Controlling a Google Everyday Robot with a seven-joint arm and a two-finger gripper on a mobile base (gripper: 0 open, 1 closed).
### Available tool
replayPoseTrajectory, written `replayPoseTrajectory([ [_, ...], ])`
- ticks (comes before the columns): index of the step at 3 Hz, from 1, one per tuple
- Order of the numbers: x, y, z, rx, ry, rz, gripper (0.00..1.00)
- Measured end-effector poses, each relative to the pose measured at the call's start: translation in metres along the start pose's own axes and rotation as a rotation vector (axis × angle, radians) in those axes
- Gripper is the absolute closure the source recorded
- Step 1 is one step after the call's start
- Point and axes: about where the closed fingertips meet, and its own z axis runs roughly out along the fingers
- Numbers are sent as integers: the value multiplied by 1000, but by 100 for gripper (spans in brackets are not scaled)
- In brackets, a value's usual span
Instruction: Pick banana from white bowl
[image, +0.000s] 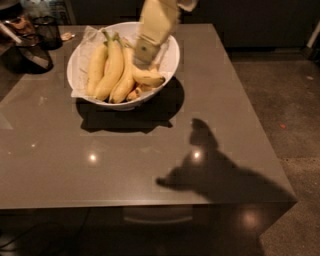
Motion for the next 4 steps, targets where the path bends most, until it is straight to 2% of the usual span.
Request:
replayPoseTrajectory([
  [2,-49,-31,40,-24,2,55,13],
  [4,-66,-52,91,-67,47,113,21],
])
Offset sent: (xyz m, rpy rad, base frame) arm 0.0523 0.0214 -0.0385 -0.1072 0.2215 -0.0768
